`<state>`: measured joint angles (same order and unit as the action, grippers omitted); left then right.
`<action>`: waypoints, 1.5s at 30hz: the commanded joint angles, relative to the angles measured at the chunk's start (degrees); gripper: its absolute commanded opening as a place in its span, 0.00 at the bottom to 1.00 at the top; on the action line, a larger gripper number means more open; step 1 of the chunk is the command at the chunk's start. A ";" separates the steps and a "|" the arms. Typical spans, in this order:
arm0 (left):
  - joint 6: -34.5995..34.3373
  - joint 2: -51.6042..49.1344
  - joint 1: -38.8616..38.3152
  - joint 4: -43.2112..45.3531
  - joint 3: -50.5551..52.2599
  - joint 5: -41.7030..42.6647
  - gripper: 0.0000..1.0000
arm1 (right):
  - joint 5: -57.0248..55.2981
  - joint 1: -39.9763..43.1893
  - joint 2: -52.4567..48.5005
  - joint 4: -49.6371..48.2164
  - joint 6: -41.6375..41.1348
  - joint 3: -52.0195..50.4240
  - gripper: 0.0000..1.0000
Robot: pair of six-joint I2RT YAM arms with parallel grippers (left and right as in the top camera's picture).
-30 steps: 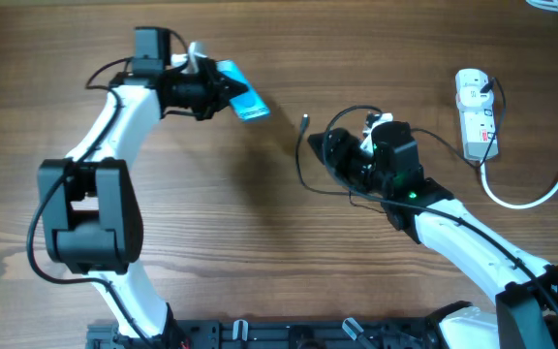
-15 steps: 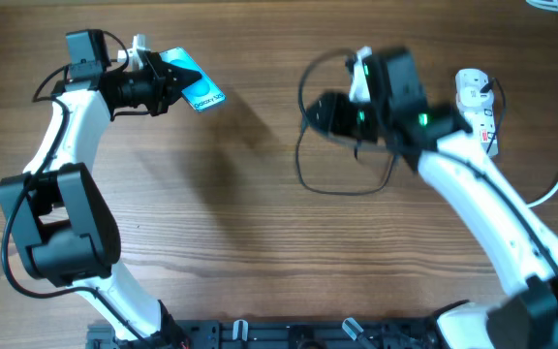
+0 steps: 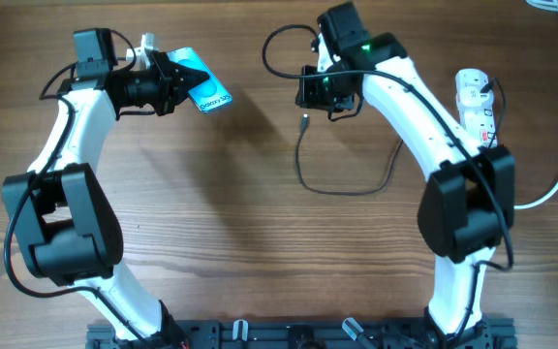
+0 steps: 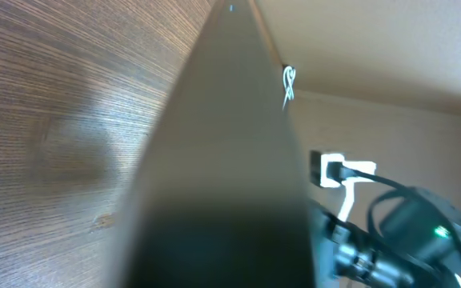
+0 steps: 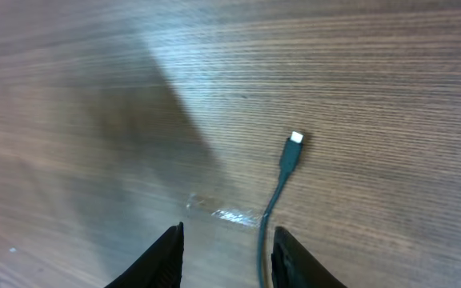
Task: Plug charger to phone and switch on socket
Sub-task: 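Lower the right gripper onto the black cable's USB-C plug and grasp it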
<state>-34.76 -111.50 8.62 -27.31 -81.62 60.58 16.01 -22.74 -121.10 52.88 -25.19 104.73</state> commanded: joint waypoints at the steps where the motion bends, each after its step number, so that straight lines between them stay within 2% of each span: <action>1: 0.90 2.43 -0.15 -0.55 -0.57 2.21 0.04 | -0.90 -0.13 -3.50 -0.20 1.29 1.07 0.37; 2: 0.87 2.43 -0.15 -0.66 -0.57 2.21 0.04 | -0.90 -0.15 -4.13 -0.42 1.29 0.81 0.37; 5: 0.87 2.43 -0.15 -0.68 -0.57 2.21 0.04 | -1.29 -0.59 -7.17 -1.92 2.54 0.55 0.27; 8: 0.87 2.43 -0.15 -0.85 -0.57 2.23 0.04 | -3.54 -0.81 -9.44 -2.16 2.51 0.55 0.25; 31: 0.90 2.43 -0.15 -1.07 -0.57 2.21 0.04 | -6.01 -2.19 -11.69 -8.92 -3.45 -5.33 0.23; 35: 0.90 2.43 -0.15 -1.07 -0.57 2.21 0.04 | -8.92 -3.72 -11.76 -9.57 -6.36 -5.86 0.16; 37: 0.90 2.43 -0.15 -1.16 -0.57 2.21 0.04 | -10.67 -4.26 -11.76 -9.57 -6.80 -5.86 0.05; 45: 0.90 2.43 -0.15 -1.70 -0.57 2.19 0.04 | -17.27 -4.42 -9.75 -5.53 -9.51 -5.62 0.04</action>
<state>-34.76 -111.50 8.62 -29.19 -81.60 60.58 5.37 -27.16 -131.24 44.29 -32.73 100.33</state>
